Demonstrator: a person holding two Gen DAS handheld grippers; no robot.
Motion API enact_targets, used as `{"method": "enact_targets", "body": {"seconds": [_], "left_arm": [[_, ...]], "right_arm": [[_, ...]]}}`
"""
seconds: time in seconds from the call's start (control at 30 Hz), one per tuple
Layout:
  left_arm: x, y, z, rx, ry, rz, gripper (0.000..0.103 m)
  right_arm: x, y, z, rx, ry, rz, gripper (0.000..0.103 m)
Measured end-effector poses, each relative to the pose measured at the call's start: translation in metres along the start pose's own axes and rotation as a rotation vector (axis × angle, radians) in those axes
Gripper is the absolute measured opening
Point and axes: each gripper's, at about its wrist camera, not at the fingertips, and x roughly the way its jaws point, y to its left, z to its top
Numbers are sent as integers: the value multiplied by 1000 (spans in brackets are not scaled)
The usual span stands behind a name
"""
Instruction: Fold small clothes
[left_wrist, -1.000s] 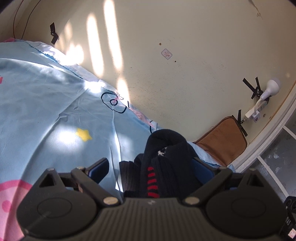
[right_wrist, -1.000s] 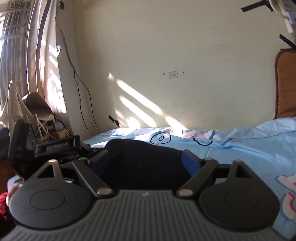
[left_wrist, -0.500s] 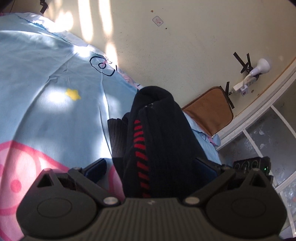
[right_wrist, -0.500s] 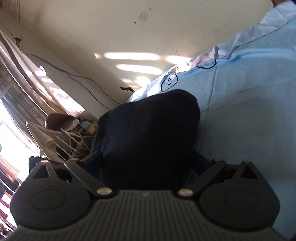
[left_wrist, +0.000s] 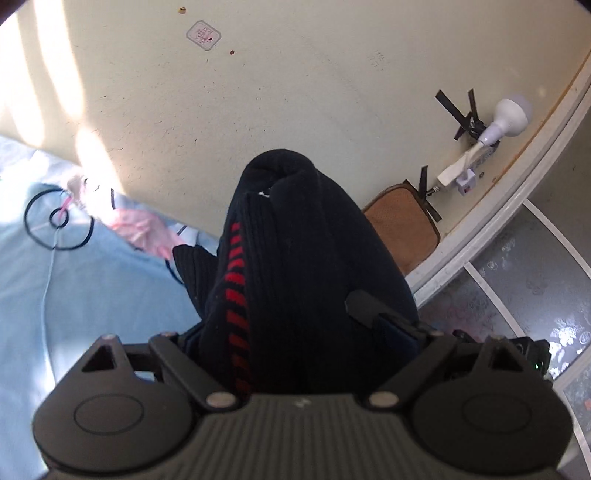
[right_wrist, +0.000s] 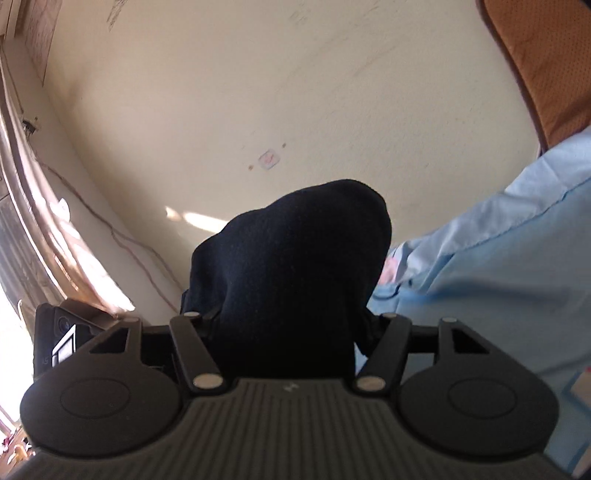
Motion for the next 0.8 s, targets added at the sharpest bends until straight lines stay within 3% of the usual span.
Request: {"method": "enact_targets", "body": {"seconds": [0.13, 0.17, 0.2, 0.4, 0.5, 0.6, 0.8], "left_arm": [[62, 37, 14, -81, 80, 123, 86], [71, 49, 6, -106, 74, 112, 90], [71, 56, 0, -133, 48, 72, 95], [60, 44, -6, -84, 25, 149, 96], [42, 25, -15, -55, -1, 238, 96], [16, -2, -37, 40, -39, 359, 98], [-20, -48, -92, 187, -85, 529, 103]], "right_arm": [[46, -46, 4, 53, 43, -139, 69], [55, -58, -2, 93, 99, -210, 73], [53, -65, 1, 151, 93, -196, 75], [48, -69, 0, 152, 80, -190, 83], [35, -64, 1, 113, 43, -238, 86], [10, -56, -1, 116, 25, -273, 86], [-58, -26, -44, 15, 23, -336, 86]]}}
